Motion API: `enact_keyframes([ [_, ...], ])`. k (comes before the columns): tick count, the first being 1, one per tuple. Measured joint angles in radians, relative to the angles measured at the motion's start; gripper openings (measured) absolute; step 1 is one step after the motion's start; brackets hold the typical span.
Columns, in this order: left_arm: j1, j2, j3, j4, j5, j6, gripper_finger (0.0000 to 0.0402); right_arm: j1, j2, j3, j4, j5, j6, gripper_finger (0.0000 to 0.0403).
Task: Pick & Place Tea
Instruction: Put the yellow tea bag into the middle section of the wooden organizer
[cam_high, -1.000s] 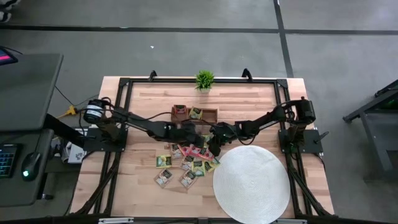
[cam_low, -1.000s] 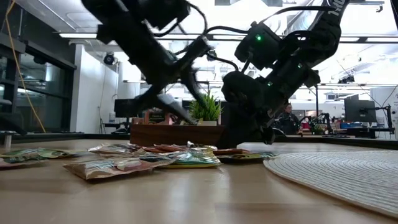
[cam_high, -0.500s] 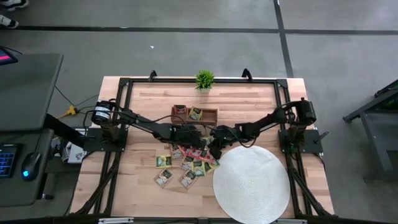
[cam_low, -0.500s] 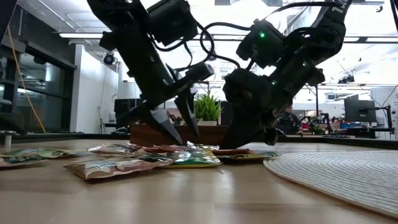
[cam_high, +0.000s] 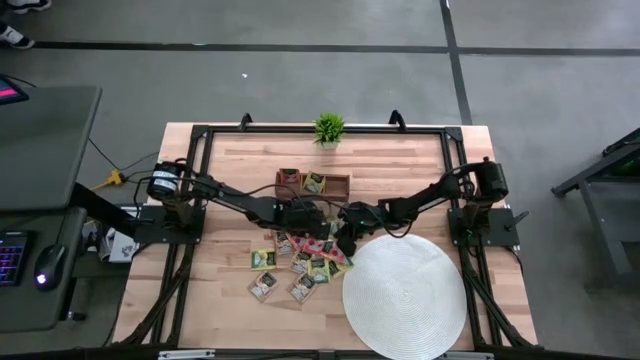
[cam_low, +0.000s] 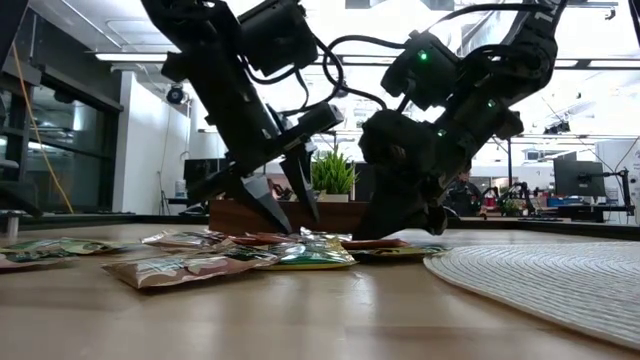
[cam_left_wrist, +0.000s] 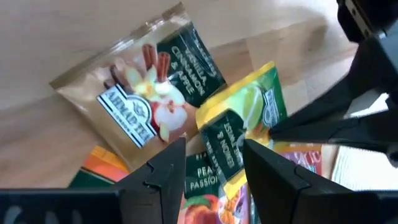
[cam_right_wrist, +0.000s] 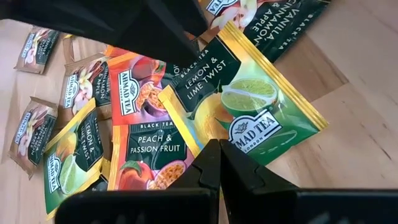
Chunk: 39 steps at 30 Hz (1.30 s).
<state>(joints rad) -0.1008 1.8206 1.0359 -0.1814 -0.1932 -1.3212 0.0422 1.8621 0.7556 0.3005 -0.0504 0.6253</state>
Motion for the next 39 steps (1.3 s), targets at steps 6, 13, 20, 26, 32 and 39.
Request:
enact_keyframes([
  [6, 0.003, 0.031, 0.0, 0.034, 0.023, 0.007, 0.0156, 0.0, 0.001, 0.0, 0.013, 0.0, 0.004, 0.0],
  [13, 0.003, 0.071, 0.0, 0.148, 0.084, 0.007, 0.0156, 0.0, 0.001, 0.0, 0.034, -0.006, 0.007, 0.0],
  [20, 0.008, 0.073, 0.001, 0.141, 0.053, 0.009, 0.0156, 0.0, 0.001, 0.0, 0.037, -0.012, 0.007, 0.0],
  [26, 0.009, 0.073, 0.0, 0.135, 0.084, 0.04, 0.0133, 0.0, 0.001, 0.0, 0.038, -0.013, 0.006, 0.0],
  [32, 0.01, 0.075, -0.001, 0.124, 0.083, 0.09, 0.0019, 0.0, 0.0, 0.0, 0.04, -0.019, 0.005, 0.0],
  [39, 0.01, 0.075, -0.001, 0.131, 0.094, 0.115, 0.0003, 0.0, -0.007, 0.001, 0.037, -0.047, 0.004, 0.0],
])
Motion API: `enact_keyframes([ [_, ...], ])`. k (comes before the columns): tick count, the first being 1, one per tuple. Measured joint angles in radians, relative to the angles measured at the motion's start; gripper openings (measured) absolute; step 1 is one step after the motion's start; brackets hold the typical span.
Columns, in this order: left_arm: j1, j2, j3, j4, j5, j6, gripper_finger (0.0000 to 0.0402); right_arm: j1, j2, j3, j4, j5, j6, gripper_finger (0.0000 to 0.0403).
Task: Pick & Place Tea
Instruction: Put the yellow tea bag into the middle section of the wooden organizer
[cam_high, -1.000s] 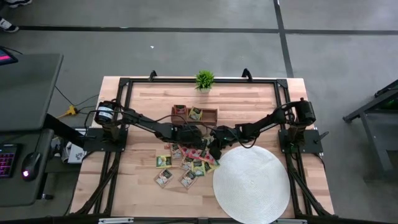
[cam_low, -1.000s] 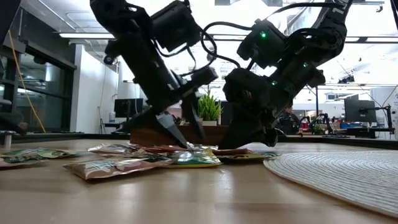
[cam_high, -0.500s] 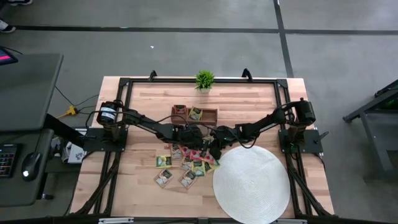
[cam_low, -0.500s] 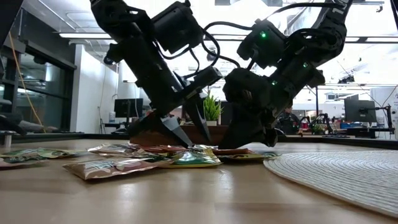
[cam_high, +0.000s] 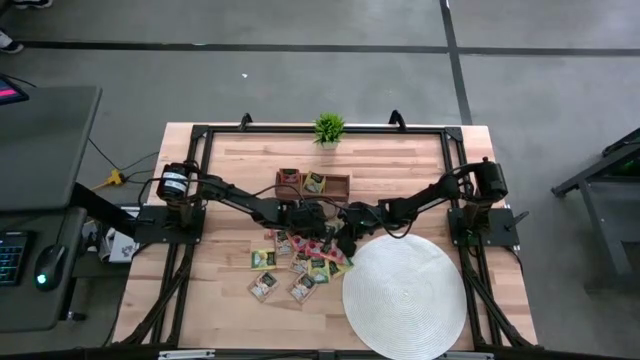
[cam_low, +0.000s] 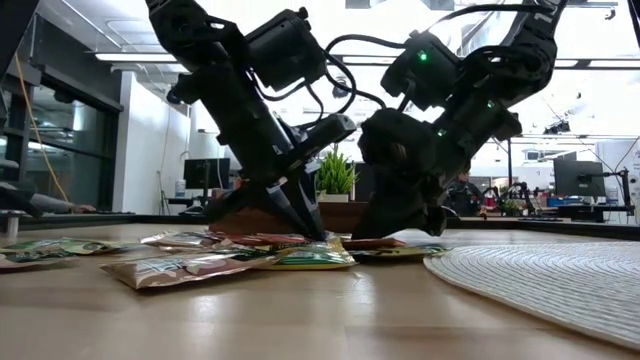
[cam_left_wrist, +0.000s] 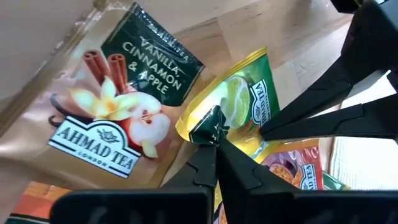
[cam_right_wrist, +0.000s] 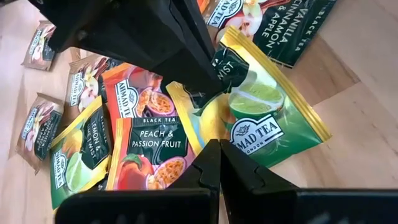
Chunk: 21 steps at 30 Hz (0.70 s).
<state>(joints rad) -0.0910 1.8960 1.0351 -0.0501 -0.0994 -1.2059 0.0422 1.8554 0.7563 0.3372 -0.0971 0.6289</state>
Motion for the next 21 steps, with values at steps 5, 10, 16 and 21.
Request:
enact_keyframes([
  [5, -0.001, 0.001, 0.0, 0.003, -0.001, 0.005, 0.0002, 0.0, -0.066, -0.002, -0.061, -0.001, -0.018, 0.0],
  [10, -0.001, 0.001, 0.0, 0.003, -0.007, 0.005, 0.0001, -0.003, -0.187, -0.002, -0.161, 0.049, -0.058, 0.0],
  [16, -0.001, -0.016, -0.002, 0.002, -0.025, 0.033, 0.0, -0.002, -0.364, -0.002, -0.285, 0.103, -0.076, 0.0],
  [21, 0.0, -0.069, 0.026, -0.04, -0.073, 0.106, 0.0, -0.002, -0.502, -0.002, -0.371, 0.145, -0.091, 0.0],
])
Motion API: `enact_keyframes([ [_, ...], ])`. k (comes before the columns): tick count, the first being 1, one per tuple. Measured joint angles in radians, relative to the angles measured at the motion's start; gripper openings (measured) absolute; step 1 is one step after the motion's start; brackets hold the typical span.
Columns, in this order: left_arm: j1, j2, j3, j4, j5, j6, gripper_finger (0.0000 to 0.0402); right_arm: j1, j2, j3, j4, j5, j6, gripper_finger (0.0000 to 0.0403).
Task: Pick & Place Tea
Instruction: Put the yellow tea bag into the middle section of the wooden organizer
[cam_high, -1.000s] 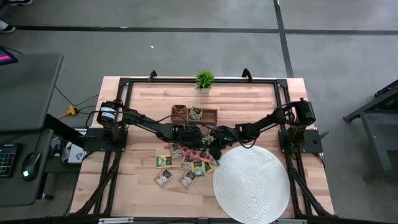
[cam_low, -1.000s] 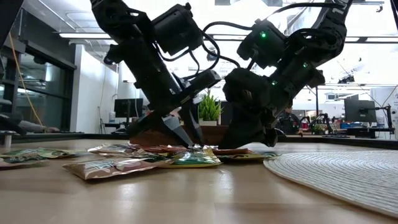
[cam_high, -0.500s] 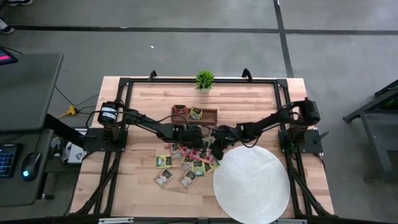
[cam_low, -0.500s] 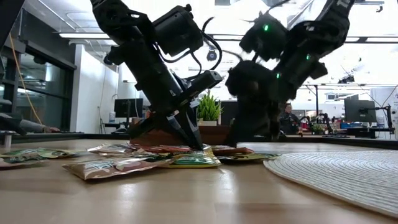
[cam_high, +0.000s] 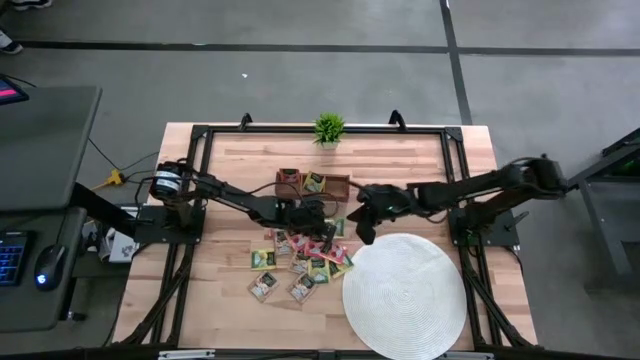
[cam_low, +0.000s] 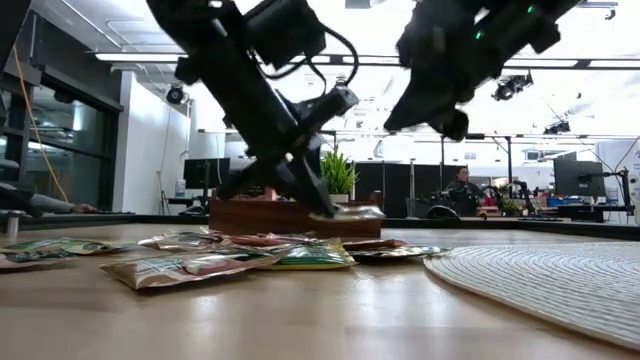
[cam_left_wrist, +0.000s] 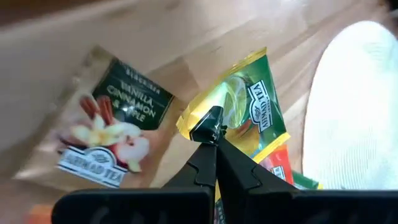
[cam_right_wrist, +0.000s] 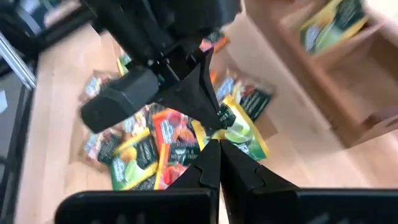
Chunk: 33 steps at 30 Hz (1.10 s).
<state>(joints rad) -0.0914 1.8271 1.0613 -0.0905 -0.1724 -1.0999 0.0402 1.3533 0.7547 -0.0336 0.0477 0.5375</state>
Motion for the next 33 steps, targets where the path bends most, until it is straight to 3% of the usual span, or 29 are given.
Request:
enact_keyframes([
  [5, 0.0, -0.007, 0.093, -0.117, -0.002, 0.115, 0.0, 0.0, -0.097, 0.001, -0.049, 0.025, -0.016, 0.0],
  [10, 0.0, -0.007, 0.267, -0.404, -0.004, 0.318, 0.0, 0.008, -0.133, 0.002, -0.081, 0.012, -0.018, 0.0],
  [19, 0.029, -0.007, 0.578, -0.906, -0.239, 0.729, 0.0, 0.079, -0.137, 0.002, -0.134, 0.025, 0.005, 0.0],
  [23, 0.059, -0.009, 0.635, -0.996, -0.314, 0.907, 0.0, 0.105, -0.137, 0.002, -0.171, 0.045, 0.032, 0.0],
  [33, 0.139, 0.028, 0.643, -1.008, -0.416, 1.296, 0.0, 0.119, -0.137, 0.002, -0.183, 0.063, 0.065, 0.0],
])
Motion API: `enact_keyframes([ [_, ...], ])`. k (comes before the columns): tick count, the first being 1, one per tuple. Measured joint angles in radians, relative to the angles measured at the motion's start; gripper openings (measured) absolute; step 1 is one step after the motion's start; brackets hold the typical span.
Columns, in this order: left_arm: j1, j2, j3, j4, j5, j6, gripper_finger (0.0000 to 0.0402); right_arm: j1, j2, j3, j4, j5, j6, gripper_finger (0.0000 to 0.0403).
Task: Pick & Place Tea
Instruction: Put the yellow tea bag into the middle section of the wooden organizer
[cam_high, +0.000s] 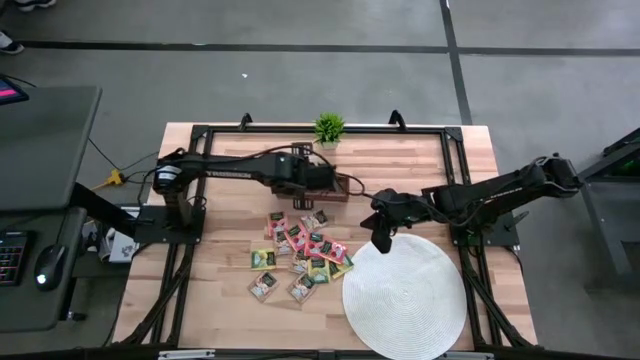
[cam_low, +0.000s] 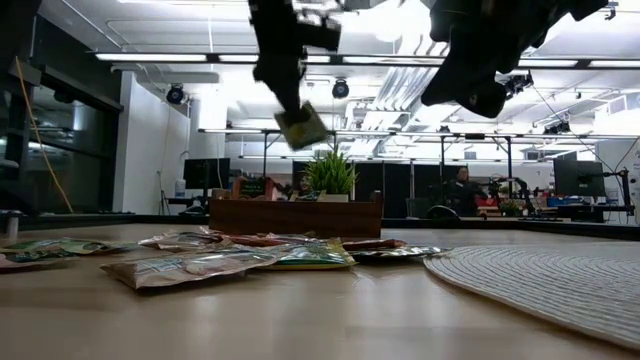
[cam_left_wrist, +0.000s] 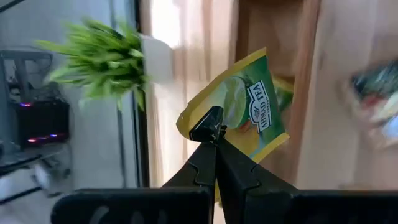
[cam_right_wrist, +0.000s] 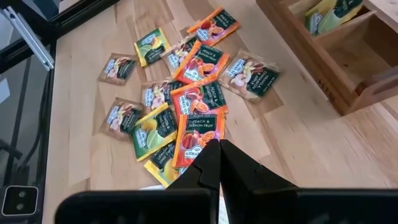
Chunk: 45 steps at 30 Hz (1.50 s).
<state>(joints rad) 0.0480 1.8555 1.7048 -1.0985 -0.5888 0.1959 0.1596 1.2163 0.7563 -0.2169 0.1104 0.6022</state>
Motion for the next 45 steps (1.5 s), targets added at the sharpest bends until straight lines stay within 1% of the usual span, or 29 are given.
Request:
enact_keyframes([
  [5, 0.014, 0.052, -0.001, -0.022, -0.003, 0.17, 0.0, 0.0, 0.0, 0.0, 0.001, 0.0, 0.004, 0.0],
  [8, 0.013, 0.095, 0.0, -0.01, -0.025, 0.224, 0.0, 0.0, 0.0, 0.0, 0.003, 0.0, 0.004, 0.0],
  [11, 0.013, 0.123, -0.005, -0.031, -0.022, 0.231, 0.0, 0.0, 0.0, 0.0, 0.003, 0.006, 0.025, 0.0],
  [14, 0.011, 0.137, 0.003, -0.005, -0.029, 0.245, 0.0, 0.0, 0.0, 0.0, 0.003, 0.027, 0.027, 0.0],
  [16, 0.011, 0.145, -0.004, -0.026, -0.023, 0.246, 0.0, 0.0, 0.0, 0.0, 0.003, 0.039, 0.029, 0.0],
  [19, 0.011, 0.166, 0.003, 0.023, -0.029, 0.247, 0.0, 0.0, 0.0, 0.0, 0.004, 0.04, 0.029, 0.0],
  [22, 0.011, 0.179, -0.006, 0.004, -0.028, 0.259, 0.0, -0.001, 0.0, 0.0, 0.005, 0.041, 0.029, 0.0],
  [25, 0.011, 0.192, 0.003, 0.041, -0.04, 0.279, 0.0, -0.001, 0.0, 0.0, 0.006, 0.044, 0.029, 0.0],
  [27, 0.011, 0.202, -0.004, 0.024, -0.045, 0.28, 0.0, -0.001, 0.0, 0.0, 0.007, 0.045, 0.029, 0.0],
  [35, 0.015, 0.199, -0.002, 0.096, -0.055, 0.308, 0.0, -0.001, 0.0, 0.0, 0.007, 0.045, 0.034, 0.0],
  [41, 0.033, 0.199, -0.002, 0.098, -0.042, 0.321, 0.0, -0.001, 0.0, 0.0, 0.007, 0.044, 0.038, 0.0],
  [45, 0.052, 0.199, -0.002, 0.108, -0.005, 0.324, 0.0, -0.001, 0.0, 0.0, 0.007, 0.043, 0.038, 0.0],
])
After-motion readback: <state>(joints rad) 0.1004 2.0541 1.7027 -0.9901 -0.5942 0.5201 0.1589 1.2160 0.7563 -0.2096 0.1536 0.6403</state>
